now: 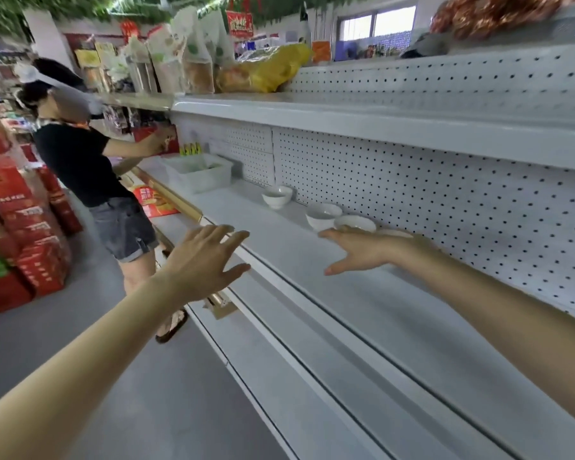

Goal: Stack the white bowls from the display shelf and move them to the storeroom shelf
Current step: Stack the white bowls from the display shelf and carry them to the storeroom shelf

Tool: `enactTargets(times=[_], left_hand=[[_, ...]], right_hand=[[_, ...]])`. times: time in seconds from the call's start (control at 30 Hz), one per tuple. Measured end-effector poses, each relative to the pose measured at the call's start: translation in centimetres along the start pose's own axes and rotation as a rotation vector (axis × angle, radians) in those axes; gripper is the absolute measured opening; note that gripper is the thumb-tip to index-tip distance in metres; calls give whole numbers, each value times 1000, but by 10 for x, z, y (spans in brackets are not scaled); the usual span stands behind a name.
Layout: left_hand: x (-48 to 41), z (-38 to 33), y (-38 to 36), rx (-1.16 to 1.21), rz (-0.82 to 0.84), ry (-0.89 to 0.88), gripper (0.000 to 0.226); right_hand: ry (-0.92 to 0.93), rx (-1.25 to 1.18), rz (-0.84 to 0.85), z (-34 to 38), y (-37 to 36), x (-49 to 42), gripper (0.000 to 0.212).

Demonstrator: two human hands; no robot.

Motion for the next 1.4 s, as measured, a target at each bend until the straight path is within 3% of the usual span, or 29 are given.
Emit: enactTargets(times=[0.17, 0.37, 0.63, 0.77, 0.97, 1.4], left_hand=[[-68, 60, -46, 30, 59, 2, 88], [-178, 128, -102, 59, 88, -126, 69], [-349, 231, -141, 126, 106, -322, 79], [-421, 264, -158, 147, 145, -420, 92], [-473, 273, -203, 350, 248, -376, 74], [-502, 266, -262, 513, 271, -326, 89]], right_hand=[[-7, 17, 52, -13, -13, -81, 88], [-113, -18, 29, -38, -16, -184, 89], [-356, -216, -33, -58, 0, -317, 82], [-516, -284, -30, -78, -6, -334, 84], [-736, -282, -11, -95, -28, -336, 95], [-906, -373, -88, -109, -60, -342, 108]])
Point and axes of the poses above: each hand's wrist, its own x-axis away from the middle knuckle, its own y-axis out of the back of the hand, z = x × y, the point moved 3 cm from there along -x, towards the middle knuckle, and after that the axes turned 14 degrees about x, right-handed, at the moved point
